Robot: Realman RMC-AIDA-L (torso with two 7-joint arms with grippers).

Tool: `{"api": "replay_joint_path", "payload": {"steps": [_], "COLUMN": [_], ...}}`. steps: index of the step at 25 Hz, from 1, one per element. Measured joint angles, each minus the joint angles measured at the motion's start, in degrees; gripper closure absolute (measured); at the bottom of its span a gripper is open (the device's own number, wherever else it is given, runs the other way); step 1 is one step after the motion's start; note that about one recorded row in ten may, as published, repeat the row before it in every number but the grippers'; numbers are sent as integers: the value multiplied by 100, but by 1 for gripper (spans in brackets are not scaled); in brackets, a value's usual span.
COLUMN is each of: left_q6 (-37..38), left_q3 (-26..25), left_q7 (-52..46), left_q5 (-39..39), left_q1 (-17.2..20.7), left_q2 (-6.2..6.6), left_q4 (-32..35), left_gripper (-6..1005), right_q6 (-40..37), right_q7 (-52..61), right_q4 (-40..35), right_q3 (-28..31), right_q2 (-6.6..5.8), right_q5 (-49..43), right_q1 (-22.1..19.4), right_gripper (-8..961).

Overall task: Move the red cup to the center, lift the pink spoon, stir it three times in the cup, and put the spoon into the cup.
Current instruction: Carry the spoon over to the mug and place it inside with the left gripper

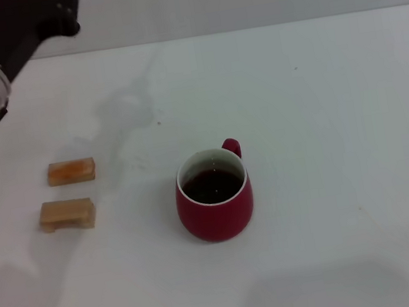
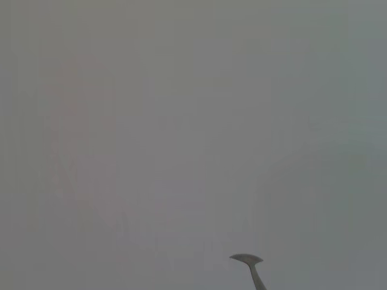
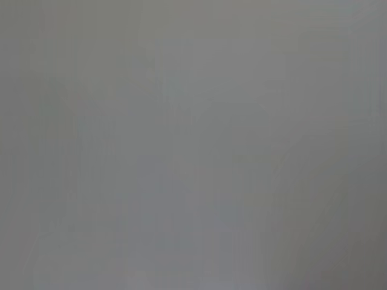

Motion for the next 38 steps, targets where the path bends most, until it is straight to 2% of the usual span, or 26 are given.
{"api": "replay_joint_path", "payload": {"steps": [3,8,11,13,17,18,21,23,24,28,31,33,38], "left_q6": [54,251,736,1216,2570,2852,3606,3749,3733,2651,2205,1376,258], "left_q3": [-122,-321,-434,-546,-1071,-1149,-1159,-1154,-1156,-1193,-1190,-1115,-1011], "left_q7": [-421,-729,-965,-739,434,707,1490,1626,1608,709,610,588,499], "left_q5": [60,182,282,518,1378,1481,1415,1180,1095,904,1044,1412,1859], "left_q1": [31,109,173,220,331,335,262,229,225,205,202,229,256], "left_q2": [6,-117,-191,-339,-941,-1016,-1045,-1046,-1043,-978,-972,-972,-962], "left_q4": [5,-41,-206,-418,-1094,-1263,-1715,-1771,-1744,-1216,-1004,-475,299], "left_gripper": [825,825,826,826,826,826,826,826,826,826,825,825,825], "right_q6": [8,18,19,22,31,34,40,46,51,76,80,81,82], "right_q7": [0,0,0,0,0,0,0,0,0,0,2,2,52], "right_q4": [3,12,12,12,12,20,60,68,75,95,110,113,112], "right_q3": [-6,-48,-79,-79,-79,-80,-80,-79,-79,-79,-106,-129,-139], "right_q2": [7,9,11,16,21,21,16,13,12,7,7,7,5], "right_q5": [-9,-5,16,21,24,24,24,24,21,0,-3,2,-1], "right_q1": [-3,-3,-4,-7,-8,-3,-3,-4,-3,3,10,15,30], "right_gripper": [954,953,953,954,953,953,953,953,953,953,954,954,954]}}
